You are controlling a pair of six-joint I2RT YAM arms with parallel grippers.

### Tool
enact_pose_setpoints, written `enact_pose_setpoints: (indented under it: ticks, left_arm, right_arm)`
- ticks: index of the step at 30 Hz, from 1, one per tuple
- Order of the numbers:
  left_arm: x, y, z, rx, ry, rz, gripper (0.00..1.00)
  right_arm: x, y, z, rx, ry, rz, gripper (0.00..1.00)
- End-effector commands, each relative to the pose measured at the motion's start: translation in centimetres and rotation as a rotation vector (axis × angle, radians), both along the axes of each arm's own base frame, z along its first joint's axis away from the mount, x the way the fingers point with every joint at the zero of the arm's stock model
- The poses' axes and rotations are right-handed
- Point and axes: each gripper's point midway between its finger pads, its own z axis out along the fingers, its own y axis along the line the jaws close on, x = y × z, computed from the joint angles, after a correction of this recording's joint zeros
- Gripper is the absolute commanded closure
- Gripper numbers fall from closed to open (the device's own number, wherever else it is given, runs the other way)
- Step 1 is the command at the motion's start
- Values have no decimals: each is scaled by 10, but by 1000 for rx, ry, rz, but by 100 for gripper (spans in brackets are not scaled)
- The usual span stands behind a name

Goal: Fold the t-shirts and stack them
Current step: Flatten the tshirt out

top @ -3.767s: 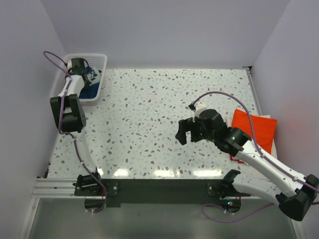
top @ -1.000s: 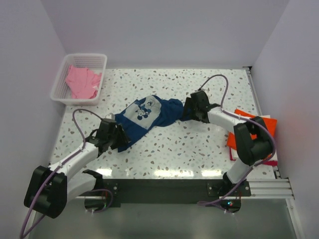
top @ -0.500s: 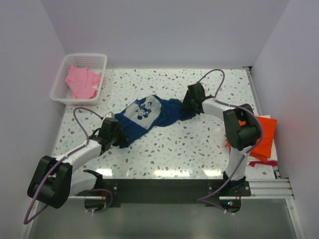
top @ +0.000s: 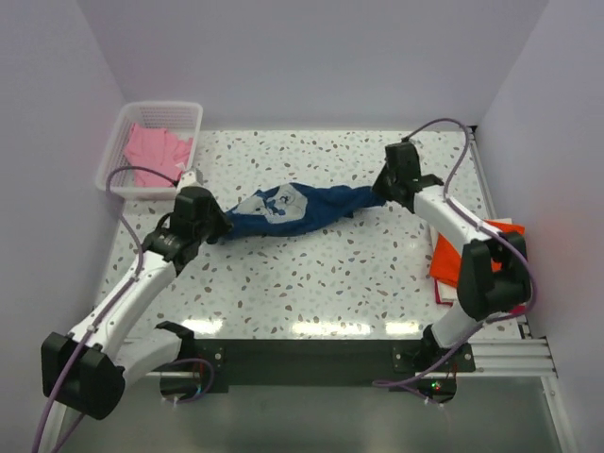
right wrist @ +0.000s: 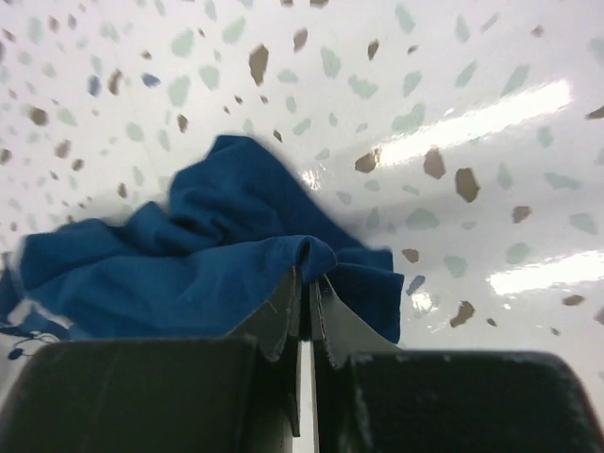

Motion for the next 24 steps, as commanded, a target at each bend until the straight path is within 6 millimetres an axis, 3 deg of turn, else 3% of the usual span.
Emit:
enact_pose_setpoints:
  ticks: [1, 2, 3, 4, 8, 11, 15, 18, 20, 22, 23, 24]
  left_arm:
    - [8, 18, 71, 52, -131, 31, 100]
    - [8, 20, 81, 59, -148, 31, 100]
    - [9, 21, 104, 49, -196, 37, 100]
    - [7, 27, 111, 56, -199, 50, 100]
    - [5, 44, 174, 60, -314, 84, 100]
    - [-3, 58, 209, 69, -378, 111, 100]
    - [-10, 62, 238, 64, -432, 112, 100]
    - [-4, 59, 243, 56, -436, 99, 100]
    - [5, 54, 237, 42, -418, 91, 100]
    - [18, 50, 237, 15, -432, 78, 100]
    - [31, 48, 230, 10, -413, 76, 100]
    - [44, 52, 235, -5, -440, 86, 100]
  right_arm:
    - [-5, -24, 74, -21, -126, -33, 100]
    - [-7, -30, 84, -28, -142, -45, 100]
    - [-12, -36, 110, -32, -196, -53, 100]
    - [-18, -41, 118, -43, -199, -61, 100]
    - [-41, -68, 172, -81, -291, -110, 100]
    - [-66, -86, 220, -105, -385, -151, 100]
    - [-94, -99, 277, -113, -514, -174, 100]
    - [-100, -100, 298, -110, -565, -166, 100]
    - [-91, -95, 296, -111, -559, -145, 100]
    - [-78, -89, 292, -105, -555, -125, 100]
    - [-65, -82, 280, -99, -531, -102, 100]
    - [-53, -78, 285, -83, -568, -96, 100]
